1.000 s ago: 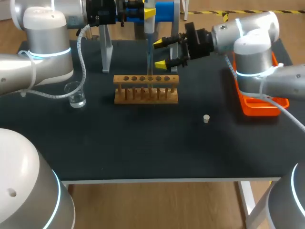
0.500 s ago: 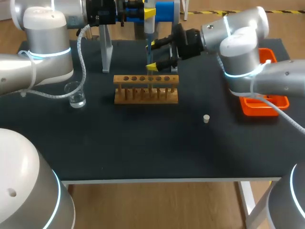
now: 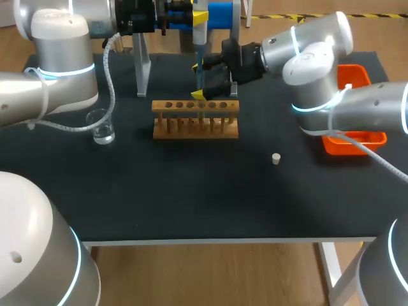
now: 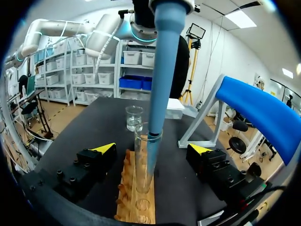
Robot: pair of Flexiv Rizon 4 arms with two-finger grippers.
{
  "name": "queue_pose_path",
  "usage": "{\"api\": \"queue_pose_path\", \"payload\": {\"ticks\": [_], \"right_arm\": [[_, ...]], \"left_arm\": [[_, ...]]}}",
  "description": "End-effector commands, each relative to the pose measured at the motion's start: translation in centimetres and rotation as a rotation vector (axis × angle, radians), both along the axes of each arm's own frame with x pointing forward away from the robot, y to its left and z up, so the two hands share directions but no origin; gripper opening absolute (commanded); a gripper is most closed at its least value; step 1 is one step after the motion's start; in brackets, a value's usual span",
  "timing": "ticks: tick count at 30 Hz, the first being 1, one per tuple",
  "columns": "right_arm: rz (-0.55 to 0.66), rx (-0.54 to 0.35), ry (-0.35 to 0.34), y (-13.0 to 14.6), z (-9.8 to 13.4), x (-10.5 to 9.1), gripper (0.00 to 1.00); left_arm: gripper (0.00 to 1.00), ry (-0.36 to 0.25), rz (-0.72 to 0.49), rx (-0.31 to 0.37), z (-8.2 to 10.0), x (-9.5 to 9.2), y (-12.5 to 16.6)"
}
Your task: Invert the test tube, pick up the pipette, mount the tip to pipette, aspirate from beaker and dispense into the tube, eject the tip, return the pipette, and cap with the stopper.
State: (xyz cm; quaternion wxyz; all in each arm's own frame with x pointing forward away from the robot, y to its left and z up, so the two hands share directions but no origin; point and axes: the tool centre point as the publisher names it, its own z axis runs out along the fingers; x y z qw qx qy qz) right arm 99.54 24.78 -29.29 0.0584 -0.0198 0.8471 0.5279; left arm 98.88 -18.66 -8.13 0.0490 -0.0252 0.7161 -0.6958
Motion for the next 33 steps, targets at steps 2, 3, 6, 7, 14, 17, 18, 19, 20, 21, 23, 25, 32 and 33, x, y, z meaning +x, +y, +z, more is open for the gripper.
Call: {"api": "queue_pose_path", "payload": {"ticks": [2,3,6,7,14,17,18,19,20,21,23,25,32,33], "right_arm": [[-0.013,-0.011,0.001,0.29,-0.31,-0.18,1.00],[-0.014,-0.014,-0.005,0.30,-0.34,-0.21,1.00],[-0.019,-0.019,-0.007,0.36,-0.48,-0.24,1.00],[-0.022,-0.022,-0.009,0.39,-0.53,-0.23,1.00],[-0.025,-0.030,-0.006,0.69,-0.89,-0.17,1.00],[-0.024,-0.039,-0.009,0.86,-1.00,-0.15,1.00],[-0.024,-0.041,-0.009,0.90,-1.03,-0.13,1.00],[-0.025,-0.042,-0.008,0.94,-1.07,-0.09,1.00],[-0.027,-0.045,-0.005,0.99,-1.13,-0.05,1.00],[-0.029,-0.049,-0.002,1.03,-1.19,-0.01,1.00],[-0.030,-0.050,-0.001,1.06,-1.23,0.02,1.00],[-0.031,-0.052,-0.001,1.10,-1.25,0.05,1.00],[-0.027,-0.047,0.001,1.10,-1.27,0.10,1.00],[-0.025,-0.047,0.000,1.09,-1.27,0.10,1.00]], "left_arm": [[0.00,0.001,0.000,0.002,0.09,0.02,0.00],[0.00,0.001,0.000,0.002,0.09,0.02,0.00],[0.00,0.001,0.000,0.002,0.09,0.02,0.00],[0.00,0.001,0.000,0.002,0.09,0.02,0.00],[0.00,0.001,0.000,0.002,0.09,0.02,0.00],[0.00,0.001,0.000,0.002,0.09,0.02,0.00],[0.00,0.001,0.000,0.002,0.09,0.02,0.00],[0.00,0.001,0.000,0.002,0.09,0.02,0.00],[0.00,0.001,0.000,0.002,0.09,0.02,0.00],[0.00,0.001,0.000,0.002,0.09,0.02,0.00],[0.00,0.001,0.000,0.002,0.09,0.02,0.00],[0.00,0.001,0.000,0.002,0.09,0.02,0.00],[0.00,0.001,0.000,0.002,0.09,0.02,0.00],[0.00,0.001,0.000,0.002,0.09,0.02,0.00]]}}
